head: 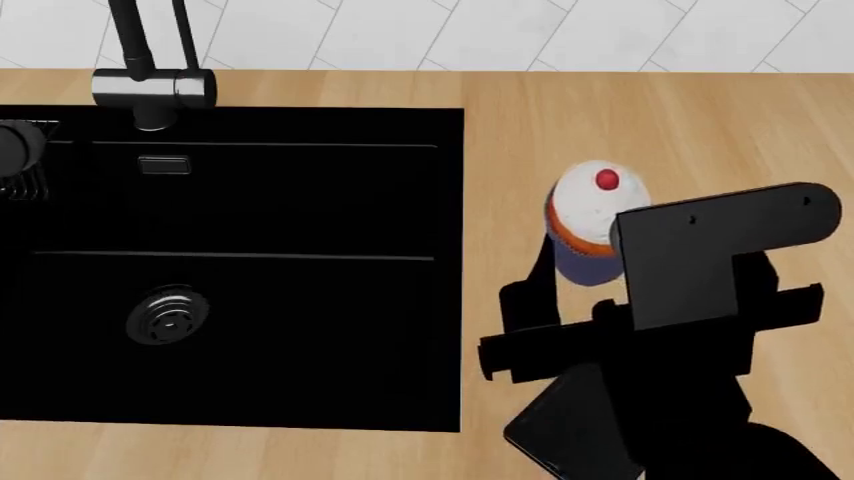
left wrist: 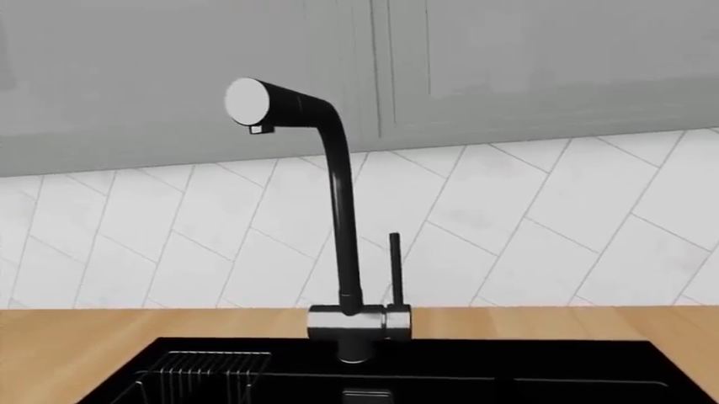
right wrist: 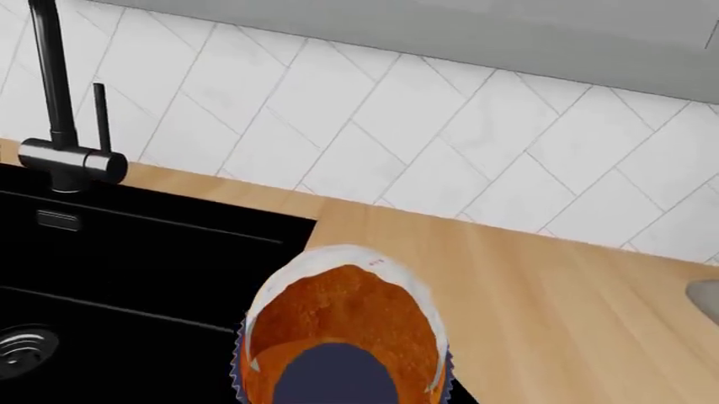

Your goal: Move the fresh-baked cupcake off the tray onto the counter, and place the bowl used for mixing into the sink.

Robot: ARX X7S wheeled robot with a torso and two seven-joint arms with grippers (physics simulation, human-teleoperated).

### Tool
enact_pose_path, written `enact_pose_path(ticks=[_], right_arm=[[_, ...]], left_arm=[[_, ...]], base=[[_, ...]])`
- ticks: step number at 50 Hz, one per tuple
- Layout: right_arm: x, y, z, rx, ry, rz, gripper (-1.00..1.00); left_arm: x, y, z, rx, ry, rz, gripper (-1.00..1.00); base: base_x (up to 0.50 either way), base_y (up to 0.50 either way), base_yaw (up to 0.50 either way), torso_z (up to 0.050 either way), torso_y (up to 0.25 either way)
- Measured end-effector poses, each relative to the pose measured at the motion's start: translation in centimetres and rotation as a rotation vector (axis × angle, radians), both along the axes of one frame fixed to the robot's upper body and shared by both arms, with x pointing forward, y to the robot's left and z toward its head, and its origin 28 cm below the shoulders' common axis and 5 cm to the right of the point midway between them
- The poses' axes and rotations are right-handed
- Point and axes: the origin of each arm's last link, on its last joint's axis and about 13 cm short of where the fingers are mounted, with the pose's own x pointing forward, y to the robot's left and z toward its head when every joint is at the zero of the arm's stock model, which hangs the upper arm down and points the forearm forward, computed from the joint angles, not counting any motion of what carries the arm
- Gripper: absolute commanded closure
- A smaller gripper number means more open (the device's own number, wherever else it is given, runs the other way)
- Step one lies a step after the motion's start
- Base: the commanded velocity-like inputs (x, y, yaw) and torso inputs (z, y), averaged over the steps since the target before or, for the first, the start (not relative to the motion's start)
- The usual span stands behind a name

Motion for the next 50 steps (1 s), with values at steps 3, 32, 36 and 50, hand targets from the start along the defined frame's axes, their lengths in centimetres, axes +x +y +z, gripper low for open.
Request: enact_pose_path(ticks=[3, 32, 36, 50], right_arm=[[0.3, -0.1, 0.4, -0.001, -0.008, -0.005, 1.00], [4.6, -1.5, 2.6, 0.004, -0.026, -0.048, 1.00], [5.5, -1.7, 2.6, 0.013, -0.023, -0.054, 1.00], [8.8, -2.8, 1.6, 0.034, 0.014, -0.078, 1.00]], left_arm=[[0.0, 0.0, 0.1, 0.000, 0.000, 0.002, -1.00], [0.4, 0.4, 0.3, -0.011, 0.008, 0.009, -1.00], [0.4, 0.3, 0.3, -0.009, 0.012, 0.003, -1.00], [0.4, -0.3, -0.4, -0.003, 0.029, -0.020, -1.00]], base=[[0.00, 0.00, 0.00, 0.000, 0.000], [0.00, 0.00, 0.00, 0.000, 0.000], [0.00, 0.00, 0.00, 0.000, 0.000], [0.00, 0.00, 0.00, 0.000, 0.000]])
